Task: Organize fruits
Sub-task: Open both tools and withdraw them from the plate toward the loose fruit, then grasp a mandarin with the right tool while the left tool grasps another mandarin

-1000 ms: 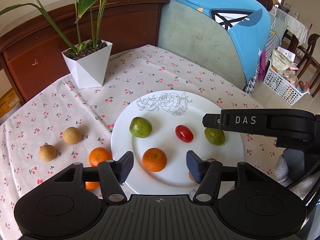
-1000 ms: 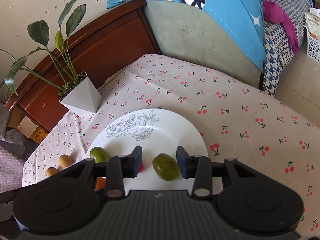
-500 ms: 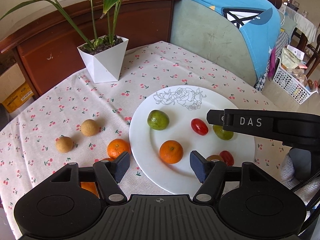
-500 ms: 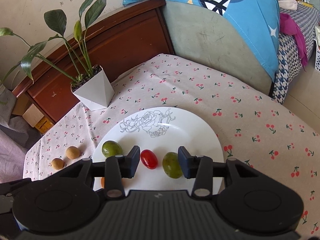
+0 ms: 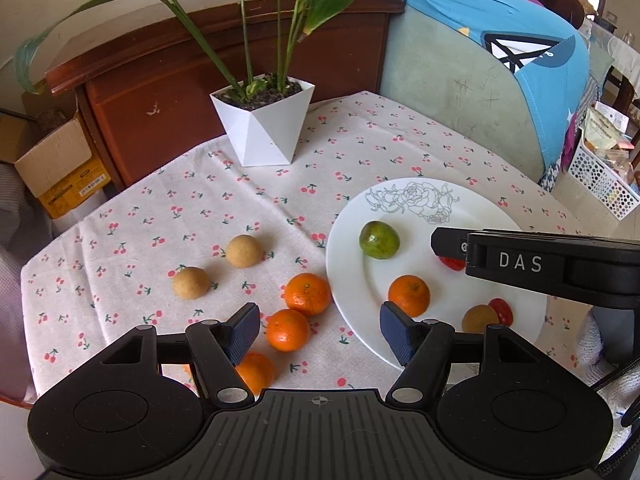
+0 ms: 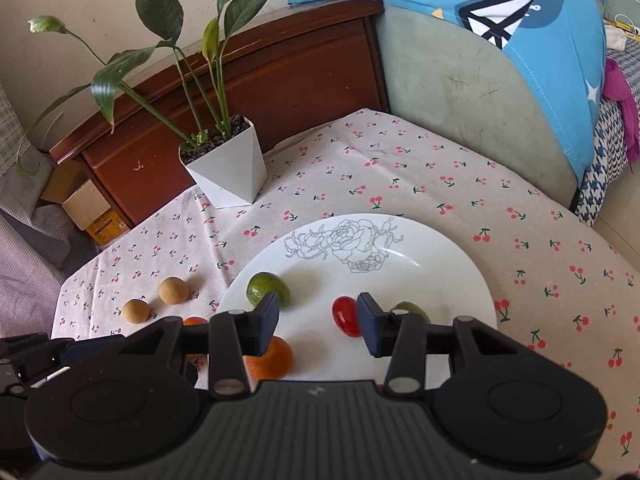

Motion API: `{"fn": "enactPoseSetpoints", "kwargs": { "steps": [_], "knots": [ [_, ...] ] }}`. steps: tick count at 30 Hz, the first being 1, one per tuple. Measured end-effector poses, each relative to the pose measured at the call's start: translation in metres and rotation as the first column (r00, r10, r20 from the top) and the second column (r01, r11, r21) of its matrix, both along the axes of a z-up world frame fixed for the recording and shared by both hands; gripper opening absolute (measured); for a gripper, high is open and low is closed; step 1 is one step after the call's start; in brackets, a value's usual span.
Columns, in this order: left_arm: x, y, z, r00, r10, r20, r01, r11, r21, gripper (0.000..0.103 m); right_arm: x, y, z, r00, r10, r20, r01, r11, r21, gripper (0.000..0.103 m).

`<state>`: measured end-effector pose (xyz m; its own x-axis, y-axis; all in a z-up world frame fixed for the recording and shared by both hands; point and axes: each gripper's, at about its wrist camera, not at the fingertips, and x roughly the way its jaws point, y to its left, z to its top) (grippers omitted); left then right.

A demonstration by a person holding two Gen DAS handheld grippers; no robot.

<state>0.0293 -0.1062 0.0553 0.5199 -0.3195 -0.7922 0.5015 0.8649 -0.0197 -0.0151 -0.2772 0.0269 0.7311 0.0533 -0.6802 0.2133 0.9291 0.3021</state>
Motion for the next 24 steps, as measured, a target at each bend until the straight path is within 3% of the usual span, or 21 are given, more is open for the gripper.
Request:
{"fn": "enactPoseSetpoints", "kwargs": {
  "steps": [13, 24],
  "knots": [
    [0.029, 0.063, 0.008, 0.988, 0.156, 0.001, -0.156, 0.987, -0.03, 0.067, 0.009, 0.043, 0.002, 0.988, 0.154, 0.014, -0.154, 0.988, 0.013, 0.044],
    [0.046, 0.108, 0.006, 0.959, 0.281, -0.017, -0.282, 0.957, -0.064, 0.066, 0.003, 0.097, -0.009, 0.921, 0.389, -0.006, -0.387, 0.919, 0.075, 0.044]
  ]
}}
